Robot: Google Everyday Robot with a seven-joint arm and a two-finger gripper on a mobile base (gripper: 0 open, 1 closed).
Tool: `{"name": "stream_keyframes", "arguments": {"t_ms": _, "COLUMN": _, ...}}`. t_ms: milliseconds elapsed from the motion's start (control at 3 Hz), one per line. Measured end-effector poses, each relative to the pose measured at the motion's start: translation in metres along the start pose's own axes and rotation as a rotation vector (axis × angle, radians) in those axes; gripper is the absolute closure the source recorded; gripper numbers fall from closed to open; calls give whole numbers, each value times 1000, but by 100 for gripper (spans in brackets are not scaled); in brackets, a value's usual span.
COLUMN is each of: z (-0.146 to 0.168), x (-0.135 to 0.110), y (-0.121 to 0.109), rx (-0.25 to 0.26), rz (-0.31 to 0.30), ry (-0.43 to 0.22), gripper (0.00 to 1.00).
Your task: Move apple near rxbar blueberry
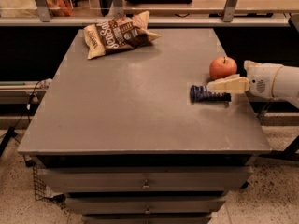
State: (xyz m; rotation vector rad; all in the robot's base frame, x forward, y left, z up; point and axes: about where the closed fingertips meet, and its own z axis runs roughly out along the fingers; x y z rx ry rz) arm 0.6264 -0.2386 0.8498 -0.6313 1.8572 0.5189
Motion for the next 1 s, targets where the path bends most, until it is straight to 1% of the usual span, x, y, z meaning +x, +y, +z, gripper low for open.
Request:
{"name": "stream_keyframes", "arguments": {"t_ms": 333, "z": -24, "x": -7, "y": 9, "rx": -12, "rz": -26, "ry": -20, "gripper": 0}}
{"name": "stream_keyframes", "arguments": {"t_ms": 667, "z": -70, "x": -17, "y": 19, "rx": 2, "rz": -52, "ry": -55, "gripper": 0}}
{"name": "stream_keyframes", "arguments": {"t_ms": 1000, "z": -118, "x": -27, "y": 26, "rx": 60, "rz": -80, "ry": -95, "gripper": 0}}
